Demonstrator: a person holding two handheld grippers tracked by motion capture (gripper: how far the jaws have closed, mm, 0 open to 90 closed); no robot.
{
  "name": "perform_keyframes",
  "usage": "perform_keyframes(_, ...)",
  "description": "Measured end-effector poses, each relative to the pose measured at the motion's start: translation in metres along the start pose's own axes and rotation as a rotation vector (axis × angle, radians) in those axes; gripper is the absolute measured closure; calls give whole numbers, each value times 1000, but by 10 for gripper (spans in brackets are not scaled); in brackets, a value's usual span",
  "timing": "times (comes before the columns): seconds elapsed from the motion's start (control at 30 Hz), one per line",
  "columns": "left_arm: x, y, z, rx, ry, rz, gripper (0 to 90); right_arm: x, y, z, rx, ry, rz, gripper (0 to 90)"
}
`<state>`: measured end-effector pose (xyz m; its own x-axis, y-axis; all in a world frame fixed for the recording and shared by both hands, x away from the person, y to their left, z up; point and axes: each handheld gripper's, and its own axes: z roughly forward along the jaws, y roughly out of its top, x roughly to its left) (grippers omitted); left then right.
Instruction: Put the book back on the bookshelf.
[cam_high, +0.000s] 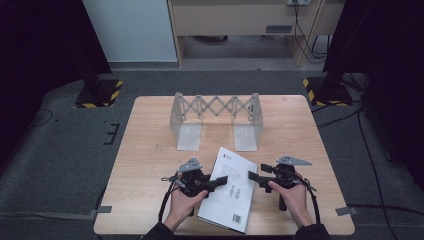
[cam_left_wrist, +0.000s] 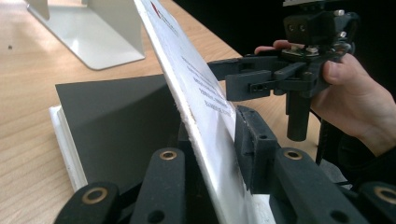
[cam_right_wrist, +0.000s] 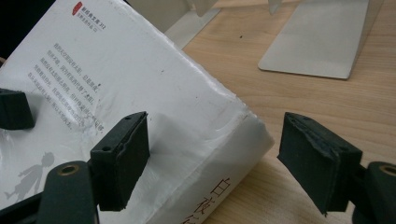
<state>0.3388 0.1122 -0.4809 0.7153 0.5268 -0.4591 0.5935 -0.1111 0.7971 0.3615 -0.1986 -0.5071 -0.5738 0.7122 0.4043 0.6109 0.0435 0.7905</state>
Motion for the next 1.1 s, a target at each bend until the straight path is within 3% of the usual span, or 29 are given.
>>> perform_keyframes(0.07, 2, 0, 1, 16, 5, -9, 698, 0, -1, 2, 22, -8, -11, 262)
perform_keyframes(0.13, 9, -2, 4, 83, 34, -35, 657, 0, -3, 4, 44, -26, -25, 268)
perform_keyframes(0.23, 12, -4, 4, 86, 22, -43, 650, 0, -4, 5, 58, -32, -29, 271)
perform_keyframes(0.33, 12, -4, 9, 139, 26, 26, 561, -1, -3, 4, 58, -42, -34, 274)
perform_keyframes(0.4, 12, -4, 11, 143, 22, 35, 509, -1, -3, 3, 55, -42, -23, 274)
perform_keyframes(0.43, 13, -6, 15, 162, 15, 67, 480, -1, -4, 3, 57, -44, -23, 274)
perform_keyframes(0.5, 13, -7, 18, 173, 17, 69, 452, -2, -4, 3, 60, -46, -30, 274)
perform_keyframes(0.67, 21, -9, 24, 185, -32, 35, 430, -2, -3, 1, 53, -48, -30, 279)
perform_keyframes(0.83, 26, -8, 25, 185, -71, -1, 466, -2, -4, 1, 56, -47, -27, 280)
perform_keyframes(0.87, 31, -7, 23, 161, -108, -71, 571, -1, -4, 2, 57, -48, -22, 280)
perform_keyframes(0.9, 32, -7, 23, 153, -117, -85, 616, -1, -4, 1, 57, -47, -21, 280)
perform_keyframes(1.1, 23, -3, 17, 115, -97, -84, 703, -2, -3, 0, 37, -36, -16, 278)
